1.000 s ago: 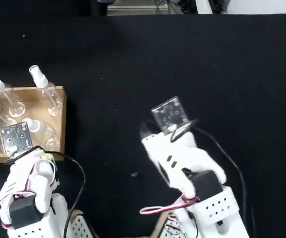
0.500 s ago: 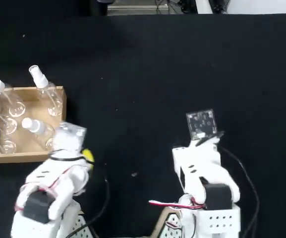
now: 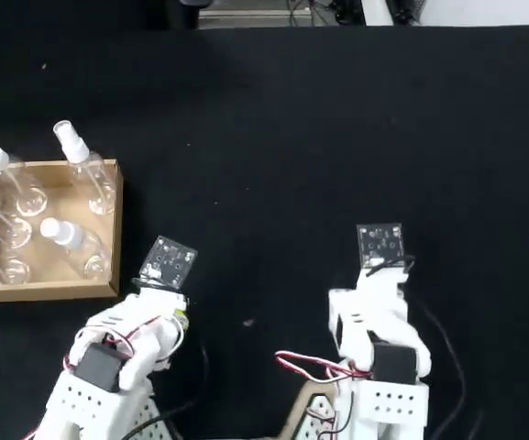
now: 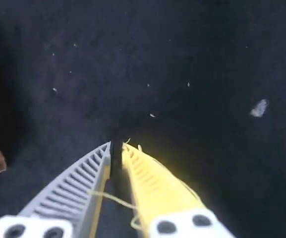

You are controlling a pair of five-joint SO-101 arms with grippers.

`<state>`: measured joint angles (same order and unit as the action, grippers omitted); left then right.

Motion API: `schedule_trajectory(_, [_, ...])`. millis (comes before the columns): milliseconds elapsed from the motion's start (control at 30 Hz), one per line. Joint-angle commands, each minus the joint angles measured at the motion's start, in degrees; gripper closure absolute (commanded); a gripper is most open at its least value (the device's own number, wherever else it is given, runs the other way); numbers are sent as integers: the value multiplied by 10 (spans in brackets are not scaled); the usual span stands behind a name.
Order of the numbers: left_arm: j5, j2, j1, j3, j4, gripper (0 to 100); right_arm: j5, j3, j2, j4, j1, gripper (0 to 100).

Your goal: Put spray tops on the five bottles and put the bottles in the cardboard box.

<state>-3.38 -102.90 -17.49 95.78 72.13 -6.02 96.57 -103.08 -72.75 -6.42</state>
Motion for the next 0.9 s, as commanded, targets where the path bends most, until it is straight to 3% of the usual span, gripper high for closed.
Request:
schedule_trajectory(0, [1,2,71,17,-2,971,-1,0,-36,-12,-10,987])
schedule_trajectory(167, [1,-1,201,17,-2,971,-2,0,-36,-12,-8,987])
schedule_trajectory(333, [1,-1,271,17,-2,970,-2,0,-36,-12,-8,987])
schedule_trajectory(867, [1,-18,286,16,-2,970,0,-1,-55,-22,-32,986])
